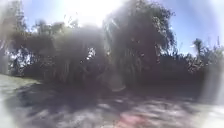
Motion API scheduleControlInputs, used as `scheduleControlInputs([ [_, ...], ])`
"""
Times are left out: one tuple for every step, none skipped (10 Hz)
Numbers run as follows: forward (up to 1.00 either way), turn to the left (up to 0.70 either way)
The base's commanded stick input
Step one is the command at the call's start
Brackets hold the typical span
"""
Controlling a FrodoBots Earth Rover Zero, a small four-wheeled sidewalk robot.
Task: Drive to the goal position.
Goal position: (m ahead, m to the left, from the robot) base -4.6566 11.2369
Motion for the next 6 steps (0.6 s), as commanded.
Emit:
scheduleControlInputs([
  [0.7,0.35],
  [0.7,0.35],
  [0.7,0.35],
  [0.7,0.35],
  [0.7,0.35],
  [0.7,0.35],
])
